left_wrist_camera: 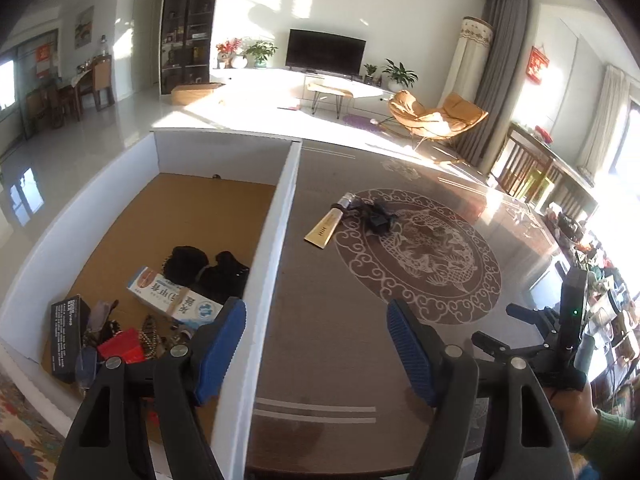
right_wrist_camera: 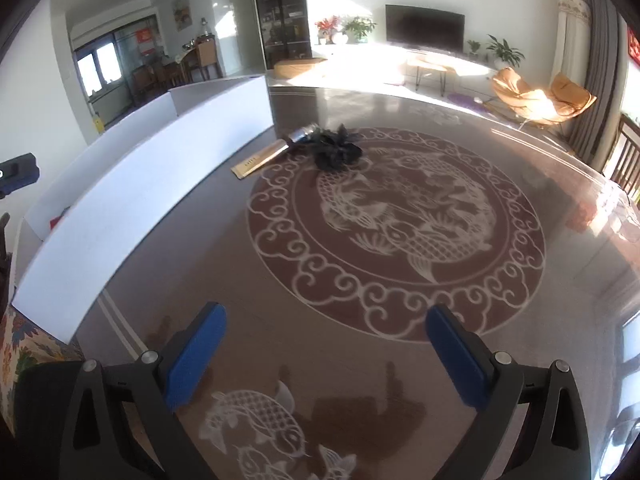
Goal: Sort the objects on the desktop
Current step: 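Move both open tools back over the table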
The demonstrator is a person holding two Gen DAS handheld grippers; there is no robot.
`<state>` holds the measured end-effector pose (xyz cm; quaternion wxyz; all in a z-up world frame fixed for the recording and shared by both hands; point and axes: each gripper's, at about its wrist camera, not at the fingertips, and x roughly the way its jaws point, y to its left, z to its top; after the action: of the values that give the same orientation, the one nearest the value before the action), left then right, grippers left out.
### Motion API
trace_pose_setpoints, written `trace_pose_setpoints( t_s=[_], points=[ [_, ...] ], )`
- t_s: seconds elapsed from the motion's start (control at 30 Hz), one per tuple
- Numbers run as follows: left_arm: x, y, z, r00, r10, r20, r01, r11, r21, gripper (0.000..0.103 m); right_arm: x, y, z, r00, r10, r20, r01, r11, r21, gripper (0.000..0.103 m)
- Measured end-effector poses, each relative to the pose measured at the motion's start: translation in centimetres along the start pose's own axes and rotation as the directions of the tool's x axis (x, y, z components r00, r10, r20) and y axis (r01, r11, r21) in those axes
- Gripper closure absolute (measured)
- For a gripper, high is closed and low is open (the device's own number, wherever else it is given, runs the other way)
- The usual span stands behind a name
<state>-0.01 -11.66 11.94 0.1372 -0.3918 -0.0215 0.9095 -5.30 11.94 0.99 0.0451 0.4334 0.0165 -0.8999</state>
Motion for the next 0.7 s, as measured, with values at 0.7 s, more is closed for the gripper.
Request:
trace_pose_setpoints(
  t_s=[0.7],
  points=[
    [16.7, -6.9, -5.1, 0.962, 0.117, -0.246, -0.107, 0.993, 0.053, 0.019, 2.7, -3.0, -3.0, 0.999, -0.036, -0.037, 0.033, 0.997, -0.065, 0.000]
  ],
)
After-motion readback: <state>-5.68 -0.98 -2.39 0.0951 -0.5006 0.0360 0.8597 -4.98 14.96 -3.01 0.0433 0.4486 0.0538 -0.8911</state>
